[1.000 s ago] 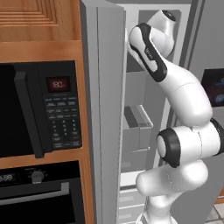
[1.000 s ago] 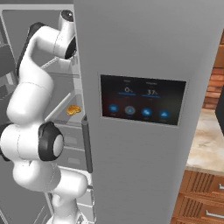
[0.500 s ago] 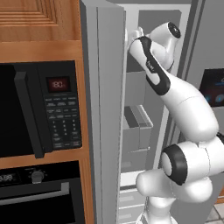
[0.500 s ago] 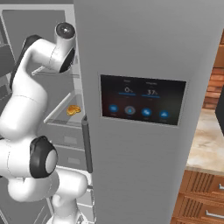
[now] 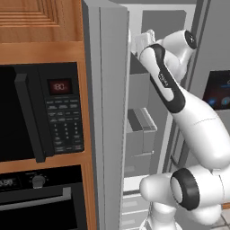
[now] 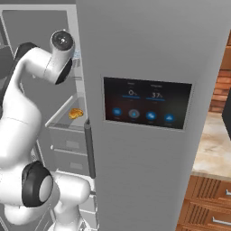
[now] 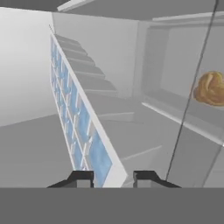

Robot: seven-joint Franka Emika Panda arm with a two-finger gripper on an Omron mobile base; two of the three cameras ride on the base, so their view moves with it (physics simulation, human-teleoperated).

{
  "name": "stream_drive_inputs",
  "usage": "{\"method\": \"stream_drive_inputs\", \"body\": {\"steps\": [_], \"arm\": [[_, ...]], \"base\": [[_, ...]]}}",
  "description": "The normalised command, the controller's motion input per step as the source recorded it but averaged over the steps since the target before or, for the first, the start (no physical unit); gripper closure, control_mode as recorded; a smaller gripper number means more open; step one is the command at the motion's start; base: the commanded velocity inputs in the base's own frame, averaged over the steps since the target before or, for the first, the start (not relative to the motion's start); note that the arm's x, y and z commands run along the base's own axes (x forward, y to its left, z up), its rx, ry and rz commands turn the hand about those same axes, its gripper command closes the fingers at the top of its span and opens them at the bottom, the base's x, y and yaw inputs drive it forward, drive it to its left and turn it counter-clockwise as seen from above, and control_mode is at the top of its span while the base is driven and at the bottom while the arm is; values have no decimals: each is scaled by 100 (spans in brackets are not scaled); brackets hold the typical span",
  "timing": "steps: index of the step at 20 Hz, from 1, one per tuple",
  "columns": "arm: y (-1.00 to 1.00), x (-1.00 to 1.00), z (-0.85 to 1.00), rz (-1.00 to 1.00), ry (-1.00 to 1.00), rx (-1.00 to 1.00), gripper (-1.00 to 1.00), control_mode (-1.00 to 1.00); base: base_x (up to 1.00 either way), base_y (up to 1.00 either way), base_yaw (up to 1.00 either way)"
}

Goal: Open the freezer door, pick up the ice cube tray from the freezer, and place it on the dining counter.

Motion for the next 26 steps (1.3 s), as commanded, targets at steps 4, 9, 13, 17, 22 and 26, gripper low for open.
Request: {"method": "stream_drive_inputs", "body": {"steps": [4,9,13,17,22,26], "arm": [[0,-64,29,0,0,5,100,-100],[-1,-70,14,3,0,1,100,-100],[0,-84,0,7,0,0,100,-100],[-5,-84,0,10,0,0,100,-100],[-19,-85,0,11,-8,2,100,-100],[-5,-88,0,11,-12,0,100,-100]], "base": [[0,0,0],[0,0,0],[0,0,0],[0,0,0],[0,0,0],[0,0,0]]}}
